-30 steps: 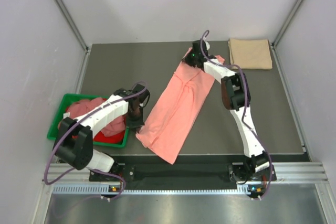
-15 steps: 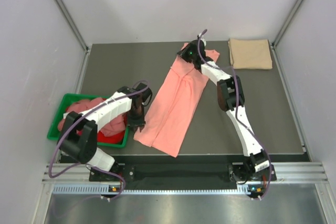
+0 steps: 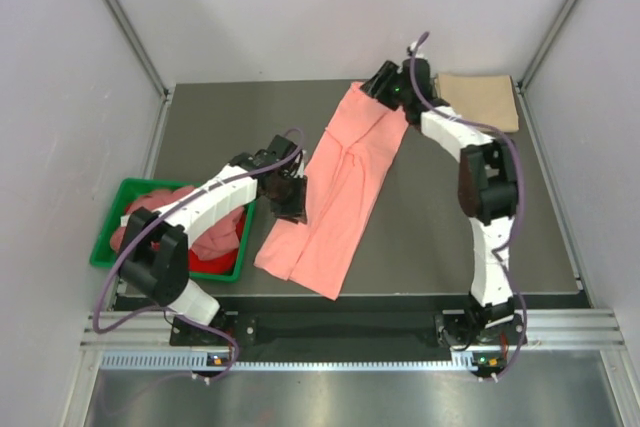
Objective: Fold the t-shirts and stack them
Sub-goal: Fold the tshirt
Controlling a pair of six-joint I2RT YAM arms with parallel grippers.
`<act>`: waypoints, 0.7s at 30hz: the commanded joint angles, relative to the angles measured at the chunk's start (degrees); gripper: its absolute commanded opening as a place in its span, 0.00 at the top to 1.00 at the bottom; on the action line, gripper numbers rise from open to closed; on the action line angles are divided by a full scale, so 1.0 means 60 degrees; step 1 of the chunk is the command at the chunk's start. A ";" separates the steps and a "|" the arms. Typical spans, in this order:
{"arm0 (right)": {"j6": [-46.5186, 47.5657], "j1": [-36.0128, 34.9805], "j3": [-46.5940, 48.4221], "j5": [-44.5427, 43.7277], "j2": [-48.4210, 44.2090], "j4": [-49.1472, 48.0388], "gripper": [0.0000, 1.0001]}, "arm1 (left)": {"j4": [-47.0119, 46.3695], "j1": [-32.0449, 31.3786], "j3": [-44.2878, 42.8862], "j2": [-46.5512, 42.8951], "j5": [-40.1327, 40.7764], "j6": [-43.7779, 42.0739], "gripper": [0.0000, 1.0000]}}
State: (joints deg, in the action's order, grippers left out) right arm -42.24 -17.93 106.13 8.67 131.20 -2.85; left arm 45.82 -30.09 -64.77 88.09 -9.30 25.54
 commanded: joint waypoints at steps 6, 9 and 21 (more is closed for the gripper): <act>0.0390 0.1435 -0.2746 0.0591 -0.2559 -0.0142 0.46 | -0.1529 -0.2073 -0.0117 0.0492 -0.0736 0.0210 0.71; 0.0491 0.1714 -0.2878 0.0621 -0.2399 0.0168 0.50 | -0.1616 -0.2835 -0.0118 0.0537 -0.0194 0.0575 0.70; 0.0828 0.2739 -0.2235 0.1148 -0.0393 -0.0139 0.59 | -0.1413 -0.5619 -0.0834 0.2088 0.2208 0.1690 0.64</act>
State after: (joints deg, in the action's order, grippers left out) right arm -38.76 -3.31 89.38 13.93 126.58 -1.69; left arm 36.53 -61.80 -66.26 98.26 -2.55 32.91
